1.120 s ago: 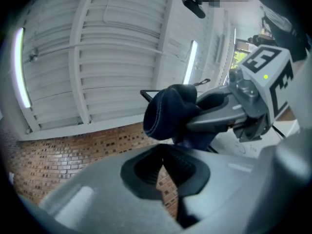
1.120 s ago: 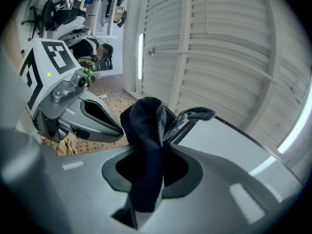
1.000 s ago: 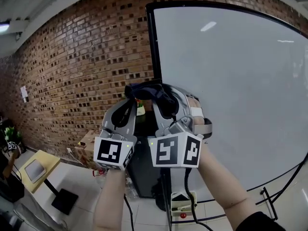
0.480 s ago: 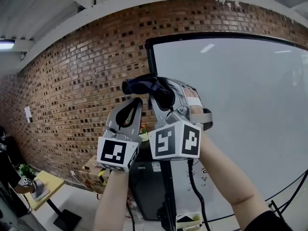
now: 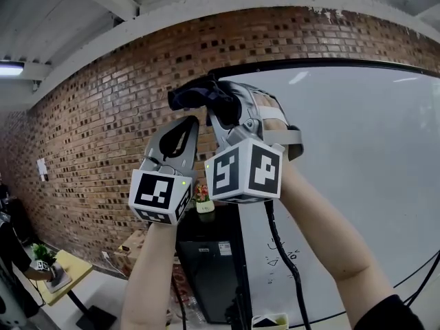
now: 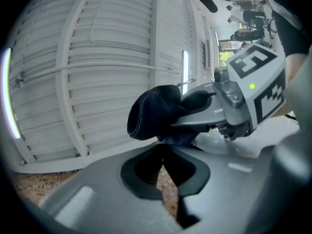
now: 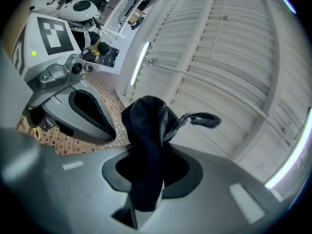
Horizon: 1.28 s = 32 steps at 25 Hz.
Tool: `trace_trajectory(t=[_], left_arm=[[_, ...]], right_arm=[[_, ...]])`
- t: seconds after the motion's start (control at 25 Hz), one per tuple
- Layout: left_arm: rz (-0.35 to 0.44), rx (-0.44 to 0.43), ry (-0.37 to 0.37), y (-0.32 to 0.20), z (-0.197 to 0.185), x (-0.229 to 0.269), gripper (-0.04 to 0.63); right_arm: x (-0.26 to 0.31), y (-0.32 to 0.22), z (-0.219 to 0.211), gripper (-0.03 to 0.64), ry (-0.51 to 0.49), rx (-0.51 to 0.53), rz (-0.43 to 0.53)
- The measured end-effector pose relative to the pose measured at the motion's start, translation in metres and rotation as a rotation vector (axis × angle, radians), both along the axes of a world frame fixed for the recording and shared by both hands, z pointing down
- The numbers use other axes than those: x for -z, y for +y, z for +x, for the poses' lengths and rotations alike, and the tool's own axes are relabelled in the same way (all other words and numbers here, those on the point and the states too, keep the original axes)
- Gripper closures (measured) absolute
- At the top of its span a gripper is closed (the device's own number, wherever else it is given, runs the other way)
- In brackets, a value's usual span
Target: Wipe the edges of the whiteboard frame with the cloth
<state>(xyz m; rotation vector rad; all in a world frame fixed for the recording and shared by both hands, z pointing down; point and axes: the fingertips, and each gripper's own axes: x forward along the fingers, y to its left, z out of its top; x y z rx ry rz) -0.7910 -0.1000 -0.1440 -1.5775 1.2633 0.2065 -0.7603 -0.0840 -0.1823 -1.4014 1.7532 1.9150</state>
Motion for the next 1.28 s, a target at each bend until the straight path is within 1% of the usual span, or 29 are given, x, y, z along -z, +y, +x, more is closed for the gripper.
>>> trace_trajectory(t=[0.24, 0.48, 0.72, 0.92, 1.04, 1.16, 1.28], left_arm=[[0.005, 0.004, 0.0, 0.003, 0.001, 0.017, 0.592], [-0.006, -0.008, -0.006, -0.001, 0.004, 0.025, 0.592], [0.016, 0.0, -0.017, -0.002, 0.01, 0.042, 0.592], [0.052, 0.005, -0.021, 0.004, 0.018, 0.057, 0.592], [0.08, 0.009, -0.03, 0.012, 0.027, 0.061, 0.592], [0.109, 0.003, -0.045, 0.02, 0.04, 0.065, 0.592], [0.111, -0.008, -0.063, 0.021, 0.057, 0.068, 0.592]], right_arm=[[0.011, 0.003, 0.001, 0.532, -0.004, -0.016, 0.027], [0.024, 0.001, 0.006, 0.532, -0.019, -0.015, 0.029], [0.041, 0.0, 0.011, 0.532, -0.008, -0.045, 0.047], [0.052, -0.003, 0.036, 0.532, -0.054, -0.075, 0.081], [0.053, -0.004, 0.054, 0.532, -0.082, -0.074, 0.076], [0.053, -0.008, 0.073, 0.532, -0.093, -0.102, 0.085], [0.053, -0.014, 0.093, 0.532, -0.101, -0.122, 0.087]])
